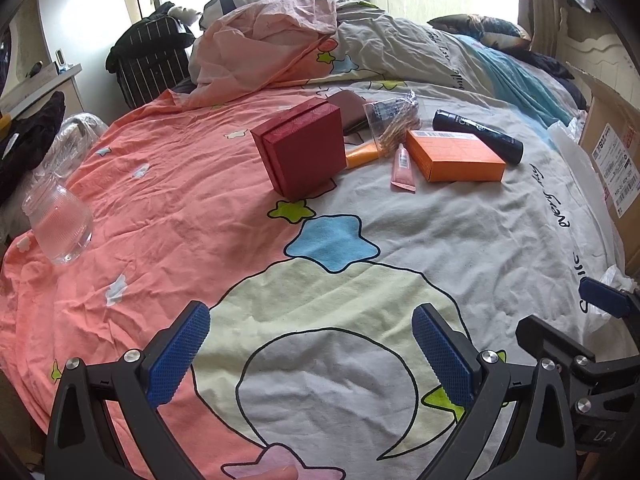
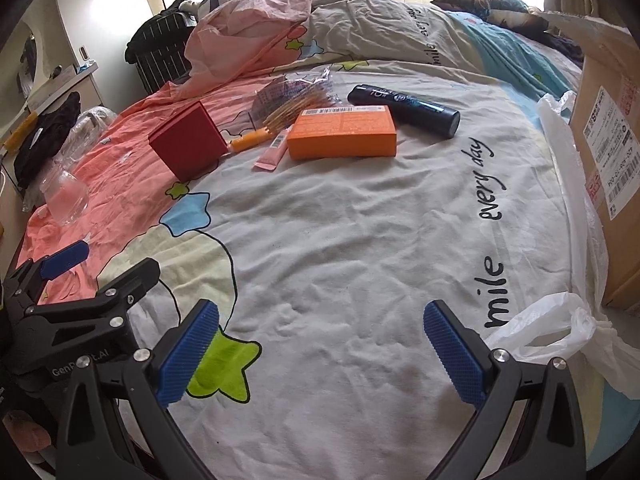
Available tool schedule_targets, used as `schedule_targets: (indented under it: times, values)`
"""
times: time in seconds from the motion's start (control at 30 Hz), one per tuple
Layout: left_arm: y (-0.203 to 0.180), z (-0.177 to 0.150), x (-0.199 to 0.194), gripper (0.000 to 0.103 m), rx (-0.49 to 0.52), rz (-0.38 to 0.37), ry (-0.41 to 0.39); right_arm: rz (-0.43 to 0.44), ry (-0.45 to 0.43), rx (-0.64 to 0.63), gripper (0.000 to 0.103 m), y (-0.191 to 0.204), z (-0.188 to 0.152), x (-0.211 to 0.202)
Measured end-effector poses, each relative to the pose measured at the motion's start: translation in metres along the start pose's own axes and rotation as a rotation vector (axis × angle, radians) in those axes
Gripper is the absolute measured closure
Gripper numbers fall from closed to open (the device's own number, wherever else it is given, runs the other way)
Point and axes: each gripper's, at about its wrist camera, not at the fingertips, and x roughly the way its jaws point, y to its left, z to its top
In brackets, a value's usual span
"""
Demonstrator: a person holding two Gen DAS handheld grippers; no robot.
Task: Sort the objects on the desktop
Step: 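Move the left tool toward the red gift box on the duvet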
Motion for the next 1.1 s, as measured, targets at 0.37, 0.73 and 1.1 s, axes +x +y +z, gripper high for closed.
schedule_targets:
  times: [0.37,0.73,1.1]
  values:
    - [0.002,-0.001,-0.008,0.000,-0.015,-0.016,-0.022,-0.068,-0.054,-0.016,0.000,0.004,0.002,-0.016]
    - [0.002,-0.007,-0.038,0.000,-0.007,-0.019,-0.106,-0.092,-0.153,-0.037,0.000,0.014,0.001,-0.052]
    - [0.010,-0.009,-0.048,0.000,-0.031,-0.008,-0.133,-0.102,-0.168,-0.065,0.000,0.026,-0.005,-0.059]
